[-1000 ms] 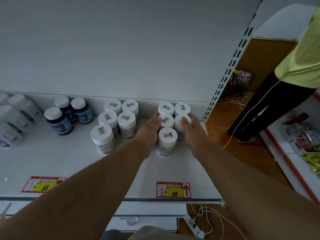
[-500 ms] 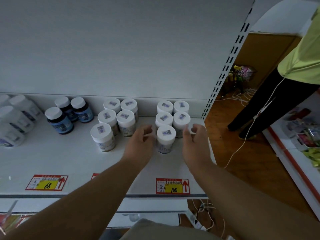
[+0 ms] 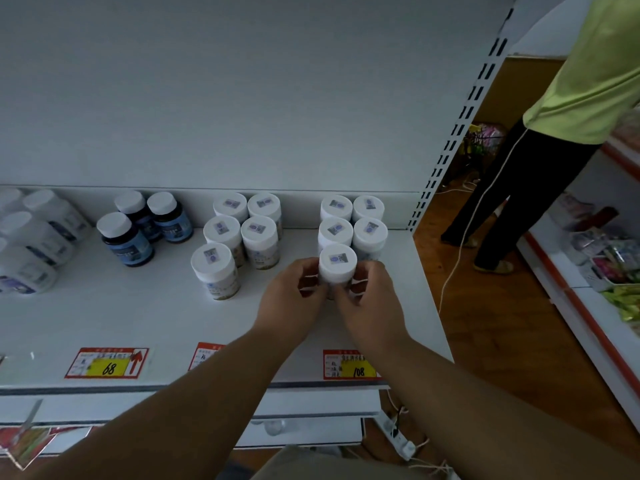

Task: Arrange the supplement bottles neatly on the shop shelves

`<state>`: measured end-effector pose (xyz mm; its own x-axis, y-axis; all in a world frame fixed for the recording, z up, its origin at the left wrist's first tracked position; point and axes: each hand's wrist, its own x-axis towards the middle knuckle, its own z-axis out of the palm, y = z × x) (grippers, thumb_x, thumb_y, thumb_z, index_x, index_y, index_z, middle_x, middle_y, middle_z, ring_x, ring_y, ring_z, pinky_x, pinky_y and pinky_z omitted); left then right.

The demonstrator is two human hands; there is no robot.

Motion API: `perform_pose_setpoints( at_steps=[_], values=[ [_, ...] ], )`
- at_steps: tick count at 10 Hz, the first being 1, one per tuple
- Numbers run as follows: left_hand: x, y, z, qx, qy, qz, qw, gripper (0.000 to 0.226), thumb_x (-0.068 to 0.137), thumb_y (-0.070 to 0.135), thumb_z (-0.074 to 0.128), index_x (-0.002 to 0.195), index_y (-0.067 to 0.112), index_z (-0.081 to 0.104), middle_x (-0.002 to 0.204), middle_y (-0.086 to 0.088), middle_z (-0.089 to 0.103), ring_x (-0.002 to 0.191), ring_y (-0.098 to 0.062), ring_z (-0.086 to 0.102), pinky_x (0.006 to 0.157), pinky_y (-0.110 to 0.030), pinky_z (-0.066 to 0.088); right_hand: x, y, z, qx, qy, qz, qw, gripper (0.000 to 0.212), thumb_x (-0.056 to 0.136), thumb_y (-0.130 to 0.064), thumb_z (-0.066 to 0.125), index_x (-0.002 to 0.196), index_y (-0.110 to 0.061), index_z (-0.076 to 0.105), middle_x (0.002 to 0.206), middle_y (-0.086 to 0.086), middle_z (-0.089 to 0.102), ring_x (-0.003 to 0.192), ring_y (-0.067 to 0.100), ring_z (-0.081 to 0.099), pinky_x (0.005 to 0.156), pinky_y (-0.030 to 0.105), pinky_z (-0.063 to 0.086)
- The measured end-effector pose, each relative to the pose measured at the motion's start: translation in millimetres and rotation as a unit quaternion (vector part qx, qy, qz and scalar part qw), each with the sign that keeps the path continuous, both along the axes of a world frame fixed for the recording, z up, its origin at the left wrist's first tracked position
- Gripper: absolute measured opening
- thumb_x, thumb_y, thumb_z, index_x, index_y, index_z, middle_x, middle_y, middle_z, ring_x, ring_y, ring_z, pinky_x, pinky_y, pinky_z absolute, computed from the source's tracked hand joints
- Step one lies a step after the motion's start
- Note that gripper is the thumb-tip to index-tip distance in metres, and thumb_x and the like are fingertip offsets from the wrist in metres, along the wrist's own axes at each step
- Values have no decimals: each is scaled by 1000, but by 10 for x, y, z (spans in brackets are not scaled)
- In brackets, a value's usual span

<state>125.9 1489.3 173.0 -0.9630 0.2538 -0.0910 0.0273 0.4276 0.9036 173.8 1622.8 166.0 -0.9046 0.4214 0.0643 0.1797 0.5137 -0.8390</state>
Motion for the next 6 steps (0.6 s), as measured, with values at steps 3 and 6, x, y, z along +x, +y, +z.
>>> perform_pose_setpoints(
  at_steps=[3,6],
  values=[
    [-191,14,-39,-44,50,-109,992,68,81,20,71,141,36,45,119,15,63,88,7,63,80,-14,51,-25,57,-77,12,-1,-1,1000,42,84,-38,74,115,-24,50,111,-4,60,101,11,59,83,29,53],
    [-89,2,-73,-47,42,-92,994,64,83,37,71,141,38,44,127,16,57,99,1,61,85,-26,55,60,56,-72,45,33,-54,997,46,85,-43,73,118,-20,50,111,-3,53,100,13,56,84,31,51]
  ],
)
